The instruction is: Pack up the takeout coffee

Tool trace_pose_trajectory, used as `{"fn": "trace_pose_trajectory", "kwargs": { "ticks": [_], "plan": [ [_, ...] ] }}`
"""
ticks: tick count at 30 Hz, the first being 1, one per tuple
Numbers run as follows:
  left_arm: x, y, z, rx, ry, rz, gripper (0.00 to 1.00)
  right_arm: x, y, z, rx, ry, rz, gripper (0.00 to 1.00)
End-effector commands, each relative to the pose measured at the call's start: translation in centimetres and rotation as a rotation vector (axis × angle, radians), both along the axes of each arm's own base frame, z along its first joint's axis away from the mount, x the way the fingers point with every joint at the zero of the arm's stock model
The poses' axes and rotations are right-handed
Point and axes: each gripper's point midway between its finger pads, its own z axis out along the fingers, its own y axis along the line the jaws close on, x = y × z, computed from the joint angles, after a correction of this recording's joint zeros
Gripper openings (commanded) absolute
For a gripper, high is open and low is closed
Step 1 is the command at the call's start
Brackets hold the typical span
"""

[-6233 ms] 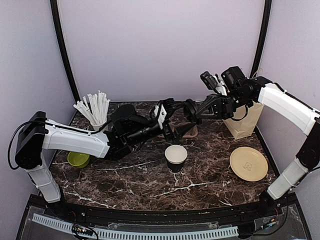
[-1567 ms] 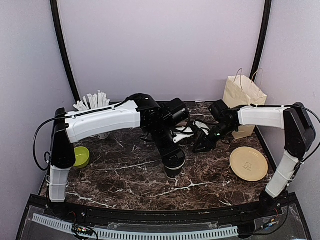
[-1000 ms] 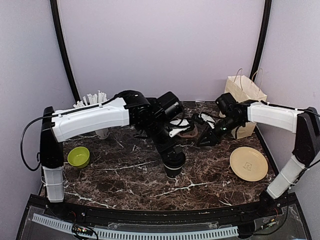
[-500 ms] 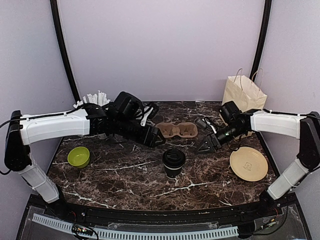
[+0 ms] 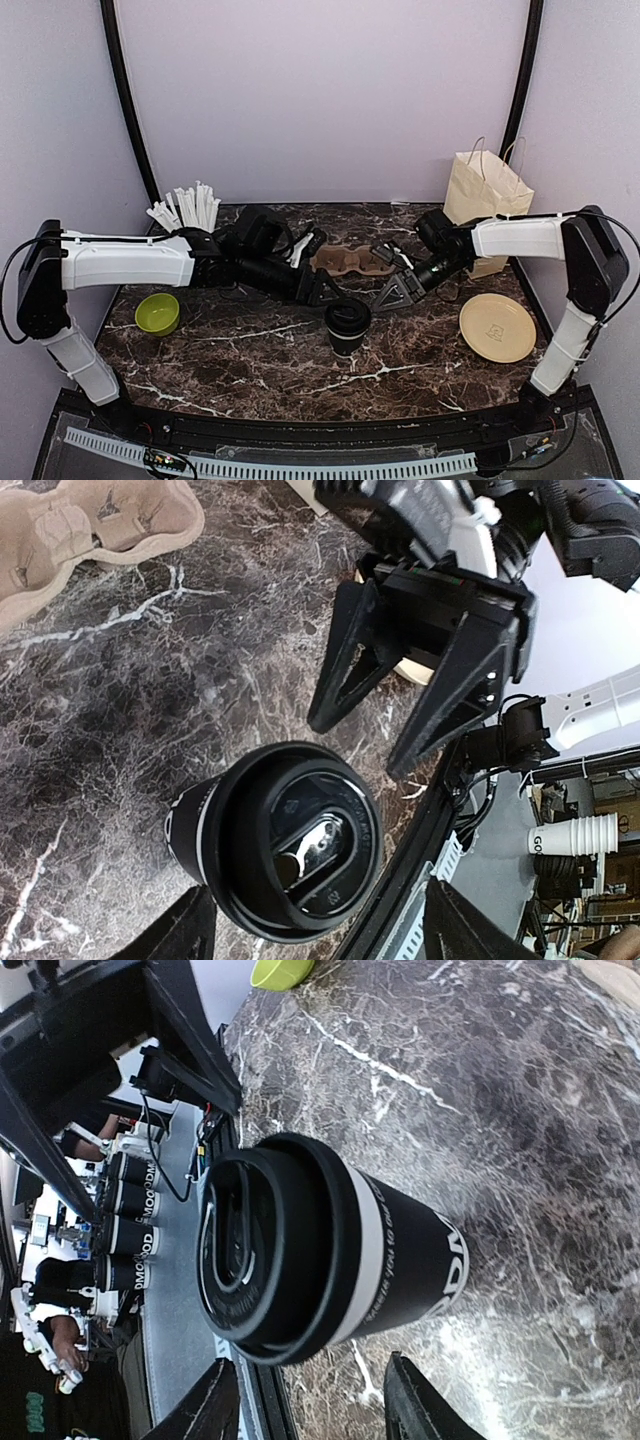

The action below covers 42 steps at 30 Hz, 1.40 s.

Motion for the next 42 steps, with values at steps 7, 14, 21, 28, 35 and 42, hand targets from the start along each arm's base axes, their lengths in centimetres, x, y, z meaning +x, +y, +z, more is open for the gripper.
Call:
{"fn": "trace_pose_trajectory", "kwargs": {
  "ticks": [7,14,21,28,35,42],
  "plan": [
    [0.2,0.5,-4.9,0.12,0.026,-0.018,0.67,-0.4,2.2,-1.2,-0.003,0.059,0.084,0.42],
    [-0.5,2.4,-8.6,0.222,0.053,-0.012,0.62,0.4,1.6,-4.5,-0.119,0.046,0.054,0.33],
    [-1.2,4.1,-12.3,0.32,0.085,-0.01,0.57,0.7,1.3,-7.2,-0.219,0.061,0.049,0.3],
    [-2.1,5.6,-15.3,0.36,0.108,-0.007,0.55,0.9,0.7,-9.3,-0.315,0.053,0.045,0.27],
    [0.0,1.0,-7.4,0.168,-0.037,-0.067,0.65,0.1,2.3,-3.0,-0.072,0.066,0.124,0.34],
    [1.0,-1.5,-0.2,0.046,-0.169,-0.064,0.77,-0.6,2.0,0.7,0.049,0.065,0.165,0.47]
  ]
}}
